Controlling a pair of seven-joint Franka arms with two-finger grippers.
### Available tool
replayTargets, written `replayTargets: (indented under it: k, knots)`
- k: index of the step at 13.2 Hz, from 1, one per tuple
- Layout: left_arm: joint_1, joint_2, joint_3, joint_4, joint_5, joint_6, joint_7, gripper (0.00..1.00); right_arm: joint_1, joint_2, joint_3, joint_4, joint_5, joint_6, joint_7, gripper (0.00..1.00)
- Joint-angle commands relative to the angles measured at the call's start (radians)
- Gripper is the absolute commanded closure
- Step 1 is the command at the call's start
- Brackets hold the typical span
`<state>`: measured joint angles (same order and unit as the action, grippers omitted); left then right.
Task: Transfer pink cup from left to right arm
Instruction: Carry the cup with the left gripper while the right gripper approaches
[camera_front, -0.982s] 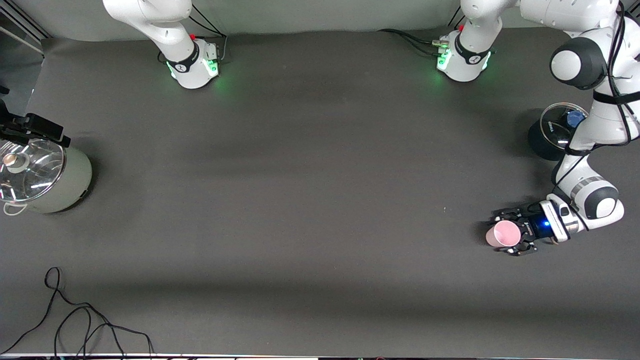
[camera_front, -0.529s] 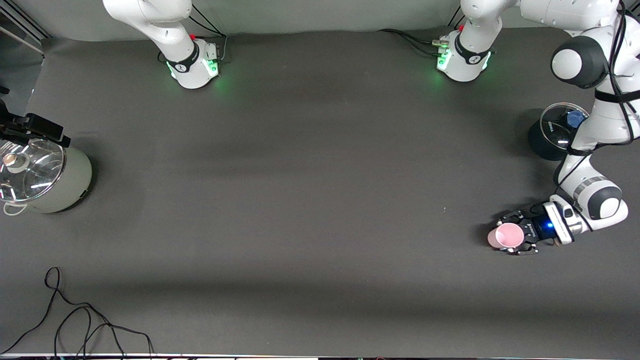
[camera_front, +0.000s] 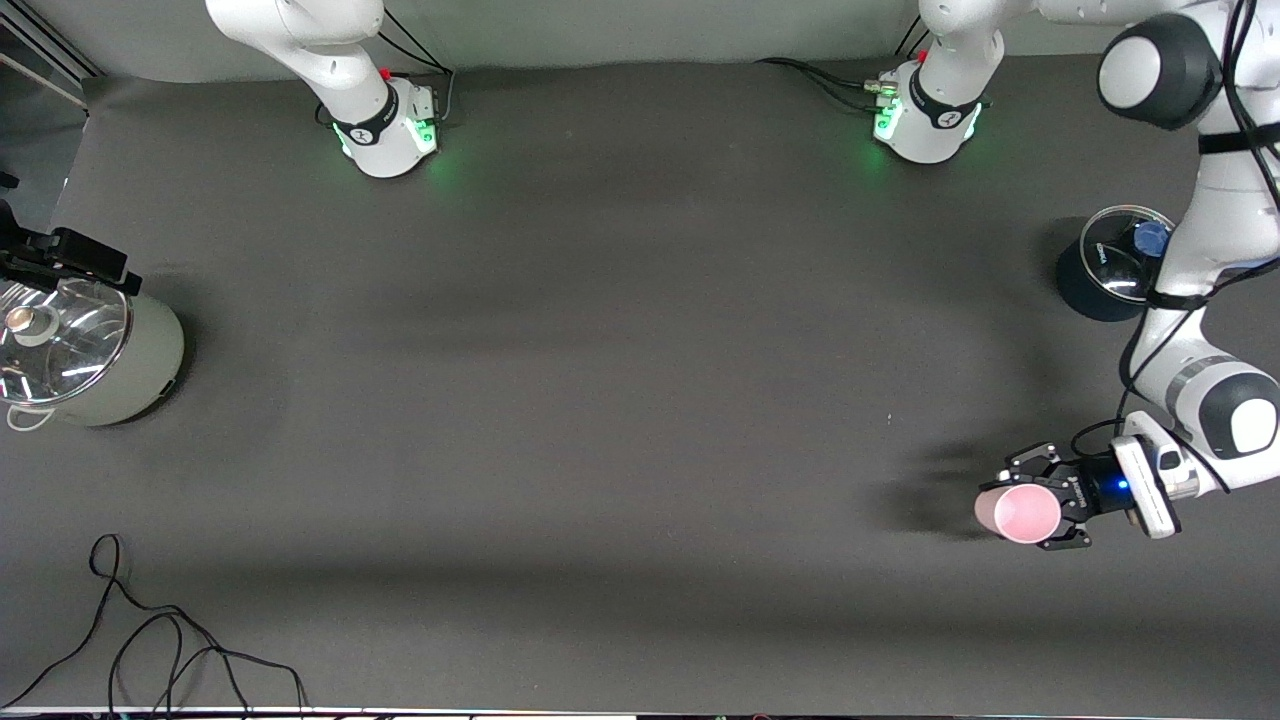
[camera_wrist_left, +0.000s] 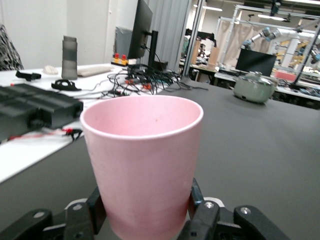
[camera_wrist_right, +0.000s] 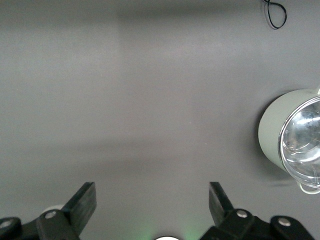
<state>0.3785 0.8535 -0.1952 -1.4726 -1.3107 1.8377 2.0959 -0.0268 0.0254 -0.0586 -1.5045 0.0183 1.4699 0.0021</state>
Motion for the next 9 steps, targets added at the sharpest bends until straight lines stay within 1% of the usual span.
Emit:
replayTargets:
  k: [1, 3, 4, 5, 7, 9]
  knots:
    - [-0.006, -0.189, -0.096, -0.231, -0.118, 0.170, -0.008, 0.68, -0.001, 0.008, 0.002, 0.020, -0.021, -0.014, -0.014, 0.00]
    - [-0.001, -0.289, -0.226, -0.346, -0.212, 0.332, -0.008, 0.69, -0.001, 0.011, 0.000, 0.012, -0.008, -0.014, -0.049, 0.00]
    - [-0.003, -0.332, -0.283, -0.388, -0.264, 0.400, -0.004, 0.69, 0.008, 0.011, 0.005, 0.013, -0.006, -0.014, -0.038, 0.00]
    - [-0.004, -0.370, -0.337, -0.422, -0.313, 0.463, 0.001, 0.69, 0.008, 0.011, 0.010, 0.017, 0.024, -0.013, -0.036, 0.00]
    - [-0.003, -0.439, -0.464, -0.477, -0.393, 0.594, 0.022, 0.69, 0.008, 0.011, 0.008, 0.020, 0.156, -0.013, -0.012, 0.00]
    - [-0.004, -0.475, -0.602, -0.495, -0.502, 0.713, 0.087, 0.69, 0.036, 0.018, 0.022, 0.041, 0.186, -0.011, 0.137, 0.00]
